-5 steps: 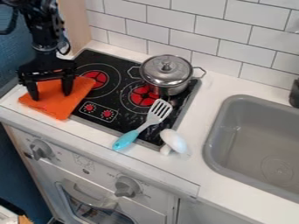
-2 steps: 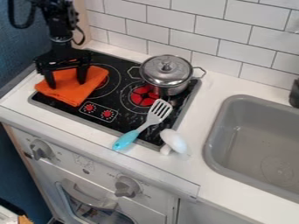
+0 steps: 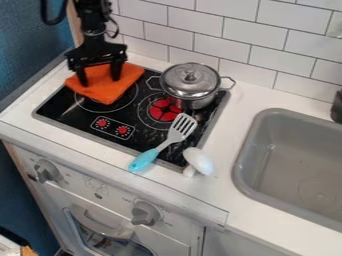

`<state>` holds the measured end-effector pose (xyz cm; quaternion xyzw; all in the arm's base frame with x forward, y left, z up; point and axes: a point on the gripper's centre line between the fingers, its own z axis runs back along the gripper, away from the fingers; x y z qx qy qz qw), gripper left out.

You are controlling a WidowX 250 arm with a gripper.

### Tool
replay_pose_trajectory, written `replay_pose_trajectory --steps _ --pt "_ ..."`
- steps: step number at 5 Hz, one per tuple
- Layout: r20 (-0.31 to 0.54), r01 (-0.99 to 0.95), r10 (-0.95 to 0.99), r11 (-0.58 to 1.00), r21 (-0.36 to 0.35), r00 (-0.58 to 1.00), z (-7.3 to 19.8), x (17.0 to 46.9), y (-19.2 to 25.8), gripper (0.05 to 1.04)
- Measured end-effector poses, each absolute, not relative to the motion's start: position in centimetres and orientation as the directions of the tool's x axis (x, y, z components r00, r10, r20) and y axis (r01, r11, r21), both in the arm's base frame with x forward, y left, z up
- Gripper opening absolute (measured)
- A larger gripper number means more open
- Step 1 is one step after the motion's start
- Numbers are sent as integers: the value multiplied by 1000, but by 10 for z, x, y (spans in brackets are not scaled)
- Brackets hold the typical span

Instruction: Move the orange cloth from the left burner to top left

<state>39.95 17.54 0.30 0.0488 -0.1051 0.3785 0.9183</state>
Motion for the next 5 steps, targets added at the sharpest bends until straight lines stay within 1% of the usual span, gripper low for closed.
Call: replay_pose_trajectory --steps 1,2,4,5 --pt "239 -694 674 720 0 699 3 424 173 1001" --pt "243 -691 672 723 -9 700 3 438 173 1001" --pt "234 -670 657 742 -31 717 4 438 166 999" --pt "226 -664 660 744 -68 717 9 437 158 999"
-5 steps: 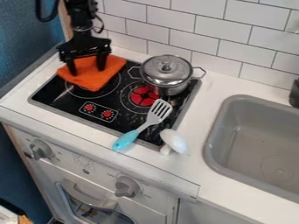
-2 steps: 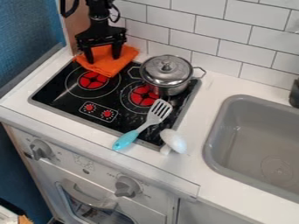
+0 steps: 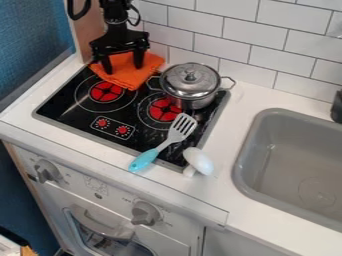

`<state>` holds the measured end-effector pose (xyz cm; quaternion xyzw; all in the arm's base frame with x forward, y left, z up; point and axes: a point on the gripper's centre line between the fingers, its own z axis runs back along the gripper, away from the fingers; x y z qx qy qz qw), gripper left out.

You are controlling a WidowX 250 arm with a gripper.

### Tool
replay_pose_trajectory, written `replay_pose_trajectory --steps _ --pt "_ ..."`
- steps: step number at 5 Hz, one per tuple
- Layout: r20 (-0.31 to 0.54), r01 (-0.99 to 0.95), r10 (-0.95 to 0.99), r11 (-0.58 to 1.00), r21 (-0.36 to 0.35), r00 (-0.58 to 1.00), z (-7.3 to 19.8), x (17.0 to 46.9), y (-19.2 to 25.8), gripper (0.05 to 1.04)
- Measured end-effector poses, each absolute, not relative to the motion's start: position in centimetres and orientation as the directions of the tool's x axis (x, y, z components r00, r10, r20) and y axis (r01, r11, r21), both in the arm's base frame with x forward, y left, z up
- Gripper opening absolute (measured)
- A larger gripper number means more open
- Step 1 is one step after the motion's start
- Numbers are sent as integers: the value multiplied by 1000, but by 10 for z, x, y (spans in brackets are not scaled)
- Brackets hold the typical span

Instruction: Move the orange cloth from the left burner to top left

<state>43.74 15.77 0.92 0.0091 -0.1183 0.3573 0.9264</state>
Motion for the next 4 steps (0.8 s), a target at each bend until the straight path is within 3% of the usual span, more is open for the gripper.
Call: replay_pose_trajectory --steps 1,2,3,4 --pt "188 -627 631 774 -89 752 12 437 150 999" --pt "212 -613 608 788 -49 765 39 436 156 999" --pt "273 -614 603 787 -54 749 72 435 158 999" --pt "278 -607 593 794 -43 756 84 426 157 999"
